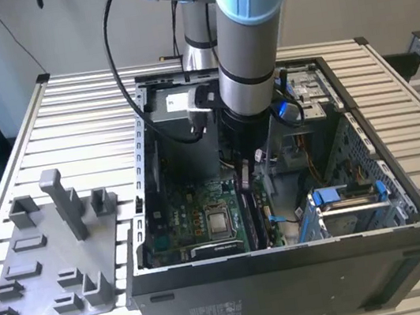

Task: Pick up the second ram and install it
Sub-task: 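Press down the second ram until it locks into place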

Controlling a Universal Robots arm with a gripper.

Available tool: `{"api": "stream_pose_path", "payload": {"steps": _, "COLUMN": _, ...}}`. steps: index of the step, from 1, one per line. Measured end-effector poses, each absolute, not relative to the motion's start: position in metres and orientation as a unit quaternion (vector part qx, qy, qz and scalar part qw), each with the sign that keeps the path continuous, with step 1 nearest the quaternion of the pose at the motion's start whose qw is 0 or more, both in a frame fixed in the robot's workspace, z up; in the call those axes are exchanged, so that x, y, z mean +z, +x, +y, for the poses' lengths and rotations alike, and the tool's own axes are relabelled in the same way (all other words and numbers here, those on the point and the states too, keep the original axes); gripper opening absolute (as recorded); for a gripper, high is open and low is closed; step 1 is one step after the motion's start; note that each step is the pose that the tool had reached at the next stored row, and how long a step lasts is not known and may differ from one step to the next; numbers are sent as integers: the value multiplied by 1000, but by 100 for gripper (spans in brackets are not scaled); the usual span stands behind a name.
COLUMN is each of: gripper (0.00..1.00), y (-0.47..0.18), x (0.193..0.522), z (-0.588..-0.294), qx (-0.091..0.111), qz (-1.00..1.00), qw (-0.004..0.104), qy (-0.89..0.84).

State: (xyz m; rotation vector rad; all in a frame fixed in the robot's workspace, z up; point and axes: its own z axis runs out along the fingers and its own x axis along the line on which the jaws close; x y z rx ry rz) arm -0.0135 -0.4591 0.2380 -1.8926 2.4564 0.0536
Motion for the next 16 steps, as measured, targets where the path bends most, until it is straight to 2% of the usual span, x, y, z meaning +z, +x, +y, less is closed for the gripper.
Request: {"api": "stream_pose_path", "payload": {"steps": 16, "gripper": 11, "y": -7, "x": 235, "z": -461, "qx": 19, "qz": 743, "qw": 19, "qy": -668}}
